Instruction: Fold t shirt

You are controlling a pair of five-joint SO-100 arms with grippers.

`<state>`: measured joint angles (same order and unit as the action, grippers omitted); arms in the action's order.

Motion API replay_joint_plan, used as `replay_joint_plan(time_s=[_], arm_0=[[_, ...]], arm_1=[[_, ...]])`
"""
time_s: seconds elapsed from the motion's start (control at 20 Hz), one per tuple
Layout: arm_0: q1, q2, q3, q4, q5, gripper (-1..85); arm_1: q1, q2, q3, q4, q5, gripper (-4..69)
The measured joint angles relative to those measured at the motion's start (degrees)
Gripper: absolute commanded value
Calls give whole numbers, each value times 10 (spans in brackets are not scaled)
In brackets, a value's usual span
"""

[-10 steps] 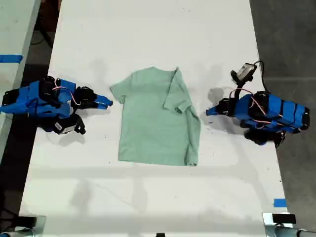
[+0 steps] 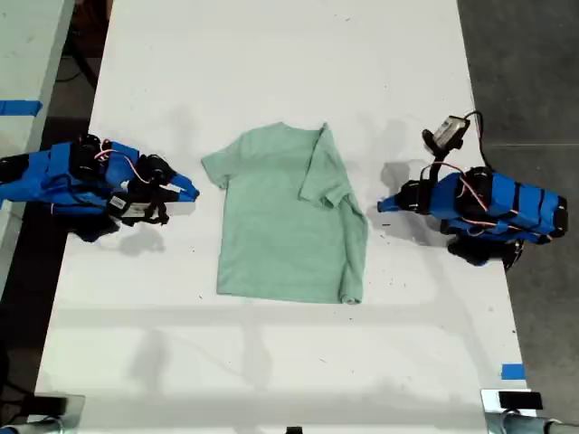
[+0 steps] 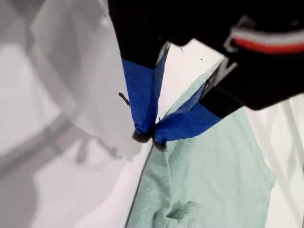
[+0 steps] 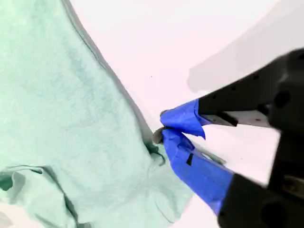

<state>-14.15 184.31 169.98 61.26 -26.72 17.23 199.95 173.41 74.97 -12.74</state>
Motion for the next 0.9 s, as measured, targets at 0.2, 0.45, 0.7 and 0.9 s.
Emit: replay_joint_plan(time_s=[0.2, 0.45, 0.7, 0.9], arm_0=[[-80, -410, -255, 52, 96, 186], [-311, -565, -267, 5, 356, 181], [-363, -673, -324, -17, 424, 178], [-322, -696, -361, -21, 409, 173]], arm_1=[[0, 0, 0, 0, 0, 22], [-11, 0, 0, 0, 0, 31], [-11, 0, 0, 0, 0, 30], [-11, 0, 0, 0, 0, 31]])
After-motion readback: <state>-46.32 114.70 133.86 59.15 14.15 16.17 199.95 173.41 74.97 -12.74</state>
